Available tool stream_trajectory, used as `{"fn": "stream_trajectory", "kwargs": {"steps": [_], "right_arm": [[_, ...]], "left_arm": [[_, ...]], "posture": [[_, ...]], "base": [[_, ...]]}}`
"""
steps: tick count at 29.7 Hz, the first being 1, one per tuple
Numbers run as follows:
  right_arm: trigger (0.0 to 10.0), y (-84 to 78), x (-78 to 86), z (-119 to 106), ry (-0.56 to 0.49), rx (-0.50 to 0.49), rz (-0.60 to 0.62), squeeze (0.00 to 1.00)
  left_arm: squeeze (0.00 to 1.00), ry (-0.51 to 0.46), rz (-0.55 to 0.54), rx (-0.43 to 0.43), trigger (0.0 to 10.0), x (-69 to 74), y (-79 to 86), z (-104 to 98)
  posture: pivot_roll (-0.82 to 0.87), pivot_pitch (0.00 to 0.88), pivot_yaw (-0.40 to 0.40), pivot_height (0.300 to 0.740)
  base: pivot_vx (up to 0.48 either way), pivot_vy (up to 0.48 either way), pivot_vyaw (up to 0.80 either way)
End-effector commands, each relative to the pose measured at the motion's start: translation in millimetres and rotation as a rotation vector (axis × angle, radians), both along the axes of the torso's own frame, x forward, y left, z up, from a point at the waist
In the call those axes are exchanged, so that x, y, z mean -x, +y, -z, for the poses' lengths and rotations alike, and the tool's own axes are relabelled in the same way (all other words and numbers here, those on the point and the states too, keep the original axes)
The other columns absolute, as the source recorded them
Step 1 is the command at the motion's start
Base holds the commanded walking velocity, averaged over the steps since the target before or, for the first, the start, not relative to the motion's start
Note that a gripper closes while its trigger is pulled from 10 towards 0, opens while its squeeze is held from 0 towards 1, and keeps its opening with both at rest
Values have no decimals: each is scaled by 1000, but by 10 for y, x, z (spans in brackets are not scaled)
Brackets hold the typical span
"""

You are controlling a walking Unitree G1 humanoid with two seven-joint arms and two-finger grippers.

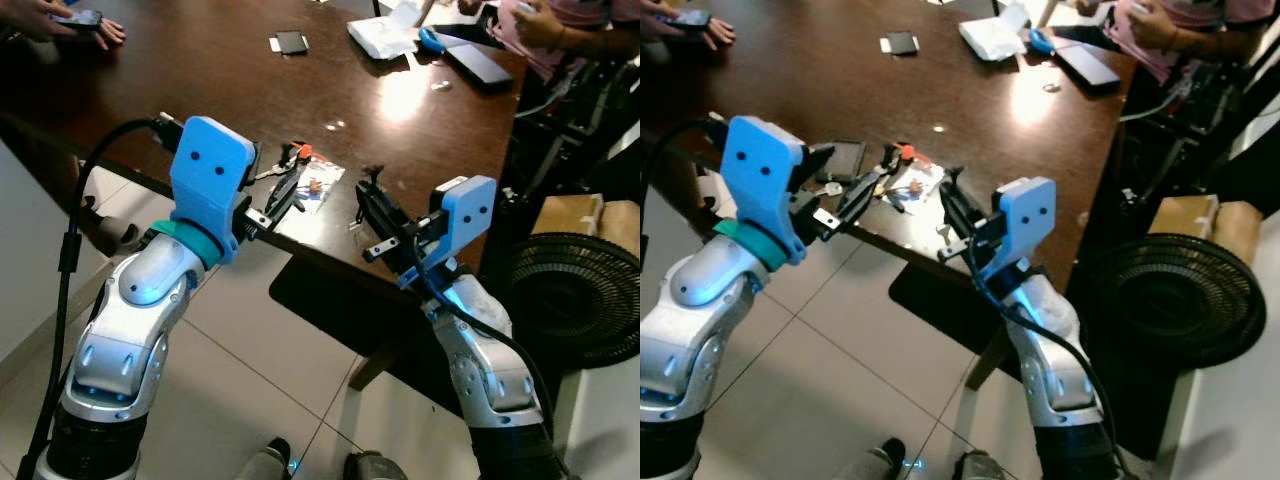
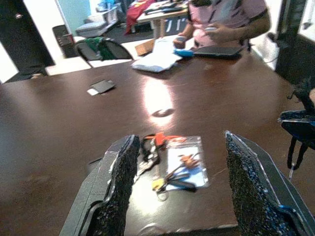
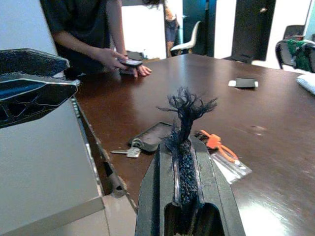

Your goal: Hang keys on a hook

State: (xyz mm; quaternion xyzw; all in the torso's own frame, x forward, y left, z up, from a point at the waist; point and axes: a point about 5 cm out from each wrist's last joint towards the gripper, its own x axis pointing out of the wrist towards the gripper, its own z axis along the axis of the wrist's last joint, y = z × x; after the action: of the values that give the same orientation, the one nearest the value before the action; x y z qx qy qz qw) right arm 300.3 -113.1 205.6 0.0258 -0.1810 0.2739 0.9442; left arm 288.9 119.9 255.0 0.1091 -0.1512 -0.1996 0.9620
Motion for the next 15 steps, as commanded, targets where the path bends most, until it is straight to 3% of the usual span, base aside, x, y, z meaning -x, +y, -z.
{"fn": "stream_trajectory", "kwargs": {"steps": [1, 15], "right_arm": [[10000, -3, -5, 26, 5, 2, 11, 0], [10000, -27, -27, 44, 6, -3, 28, 0]], "left_arm": [[0, -8, -5, -18, 10000, 3, 1, 7], [0, -27, -28, -4, 10000, -36, 10, -38]], "posture": [[21, 85, 36, 740], [23, 90, 38, 740]], "base": [[0, 0, 719], [0, 0, 717]]}}
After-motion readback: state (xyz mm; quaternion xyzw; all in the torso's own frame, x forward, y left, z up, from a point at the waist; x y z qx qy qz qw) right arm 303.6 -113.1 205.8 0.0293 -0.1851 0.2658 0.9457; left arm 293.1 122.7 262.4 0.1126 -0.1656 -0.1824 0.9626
